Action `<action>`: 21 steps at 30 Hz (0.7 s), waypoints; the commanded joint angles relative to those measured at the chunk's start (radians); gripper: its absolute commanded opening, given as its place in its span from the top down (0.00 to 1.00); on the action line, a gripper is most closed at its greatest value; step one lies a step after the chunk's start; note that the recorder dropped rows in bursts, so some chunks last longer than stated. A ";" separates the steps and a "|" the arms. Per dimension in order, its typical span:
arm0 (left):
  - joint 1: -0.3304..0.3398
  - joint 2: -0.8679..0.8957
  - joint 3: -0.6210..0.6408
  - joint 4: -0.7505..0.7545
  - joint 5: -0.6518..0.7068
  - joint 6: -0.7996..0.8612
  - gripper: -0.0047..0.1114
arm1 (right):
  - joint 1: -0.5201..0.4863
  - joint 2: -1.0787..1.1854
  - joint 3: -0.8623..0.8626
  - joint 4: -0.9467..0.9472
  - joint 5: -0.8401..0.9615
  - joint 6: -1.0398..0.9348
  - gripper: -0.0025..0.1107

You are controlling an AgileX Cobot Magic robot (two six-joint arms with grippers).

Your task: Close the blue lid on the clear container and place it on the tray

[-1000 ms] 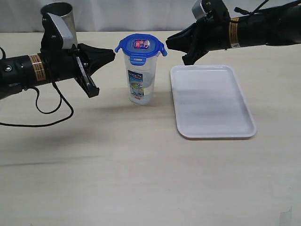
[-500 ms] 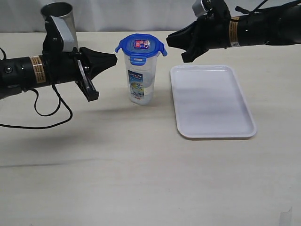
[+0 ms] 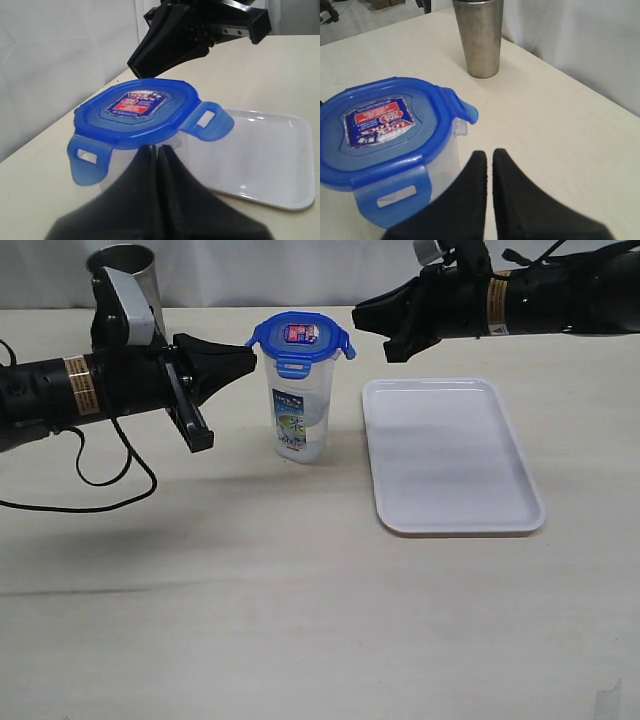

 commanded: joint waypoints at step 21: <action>-0.026 0.001 0.005 -0.072 0.061 0.020 0.96 | 0.001 -0.001 0.018 -0.097 -0.113 0.065 0.94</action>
